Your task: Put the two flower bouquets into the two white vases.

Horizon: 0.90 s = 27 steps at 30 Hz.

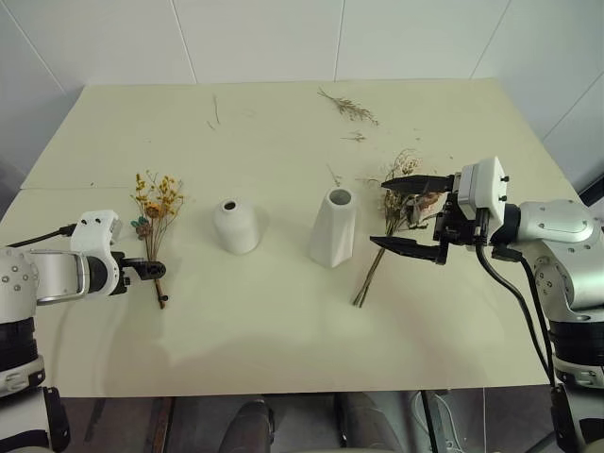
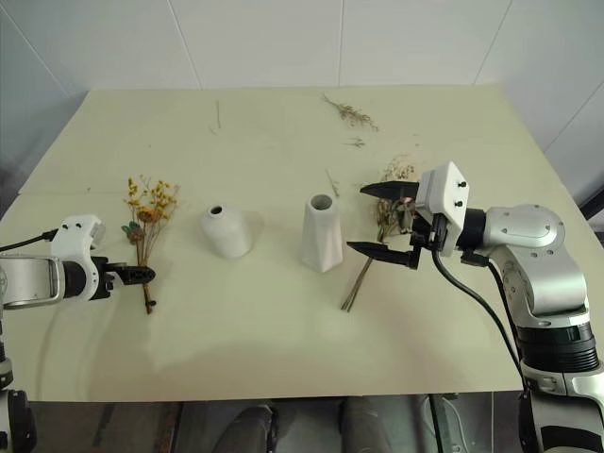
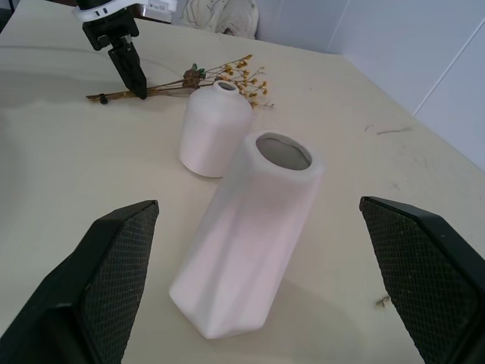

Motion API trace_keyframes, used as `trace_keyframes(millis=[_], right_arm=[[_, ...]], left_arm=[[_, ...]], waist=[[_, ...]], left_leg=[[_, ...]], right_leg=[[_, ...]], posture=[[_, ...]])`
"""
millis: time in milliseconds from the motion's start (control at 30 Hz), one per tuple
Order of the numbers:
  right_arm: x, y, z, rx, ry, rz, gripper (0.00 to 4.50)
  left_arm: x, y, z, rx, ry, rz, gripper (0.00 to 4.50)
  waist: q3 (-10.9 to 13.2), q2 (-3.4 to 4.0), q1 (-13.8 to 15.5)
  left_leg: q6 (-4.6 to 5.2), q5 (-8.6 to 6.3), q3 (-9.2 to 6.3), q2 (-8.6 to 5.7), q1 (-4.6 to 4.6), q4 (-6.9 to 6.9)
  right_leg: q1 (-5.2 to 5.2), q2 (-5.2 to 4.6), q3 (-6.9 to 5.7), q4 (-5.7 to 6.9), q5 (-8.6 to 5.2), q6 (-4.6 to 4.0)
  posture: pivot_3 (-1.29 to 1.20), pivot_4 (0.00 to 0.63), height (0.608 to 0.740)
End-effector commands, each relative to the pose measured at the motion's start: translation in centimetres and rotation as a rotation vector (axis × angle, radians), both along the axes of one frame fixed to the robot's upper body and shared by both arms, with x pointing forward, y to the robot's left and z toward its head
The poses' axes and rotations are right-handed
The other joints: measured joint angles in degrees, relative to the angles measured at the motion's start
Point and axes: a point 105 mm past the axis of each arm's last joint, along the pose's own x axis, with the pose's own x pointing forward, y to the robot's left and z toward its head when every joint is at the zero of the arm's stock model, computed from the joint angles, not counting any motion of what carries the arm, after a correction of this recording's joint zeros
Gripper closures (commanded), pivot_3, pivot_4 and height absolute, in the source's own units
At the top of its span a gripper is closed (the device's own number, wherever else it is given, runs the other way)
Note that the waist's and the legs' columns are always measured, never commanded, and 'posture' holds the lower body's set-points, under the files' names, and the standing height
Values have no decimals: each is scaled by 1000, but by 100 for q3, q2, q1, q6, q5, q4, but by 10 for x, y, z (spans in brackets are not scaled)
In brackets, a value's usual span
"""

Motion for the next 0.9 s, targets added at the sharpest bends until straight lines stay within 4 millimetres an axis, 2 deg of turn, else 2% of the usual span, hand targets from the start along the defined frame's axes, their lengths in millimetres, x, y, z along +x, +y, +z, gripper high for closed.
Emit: trace_keyframes(millis=[33, 267, 400, 600, 767, 800, 900], right_arm=[[-7, 0, 10, 15, -55, 9, 0], [-7, 1, 10, 32, -55, 2, 0], [-6, 2, 10, 42, -58, 1, 0], [-9, -1, 12, 59, -58, -15, 0], [-10, -2, 13, 65, -59, -25, 0], [-10, -2, 14, 67, -59, -28, 0], [-9, -4, 15, 72, -61, -40, 0]], left_arm=[[6, -10, -2, -68, 0, 17, 41], [9, -11, -4, -144, 88, 48, 41], [12, -17, -4, -165, 122, 35, 915], [2, -19, -18, -180, 221, 19, 2726], [0, -17, -22, -190, 247, 33, 4244], [0, -17, -22, -192, 249, 35, 4474], [3, -16, -22, -203, 233, 64, 4474]], waist=[[0, 0, 4], [0, 0, 3], [0, 0, 3], [-1, 1, -2], [-1, 2, -1], [-1, 2, 3], [-1, 2, 7]], left_leg=[[0, 0, 0, 0, 1, 5], [-6, 8, -5, -17, 10, 35], [-7, 11, -7, -32, 13, 35], [0, 18, -11, -55, 11, 32], [18, 27, -8, -91, 11, 28], [22, 30, -7, -97, 11, 28], [27, 33, -7, -103, 11, 29]], right_leg=[[0, -3, 0, 7, 0, 0], [8, -4, 1, 44, 3, 5], [7, -6, 2, 48, 3, 5], [7, -34, 0, 45, 3, 7], [7, -73, -4, 44, 7, 20], [8, -77, -4, 43, 9, 25], [14, -82, -4, 36, 14, 35]], posture=[[0, 150, 740], [0, 150, 740], [0, 150, 740], [0, 150, 740], [0, 150, 740], [0, 150, 740], [0, 150, 740]])
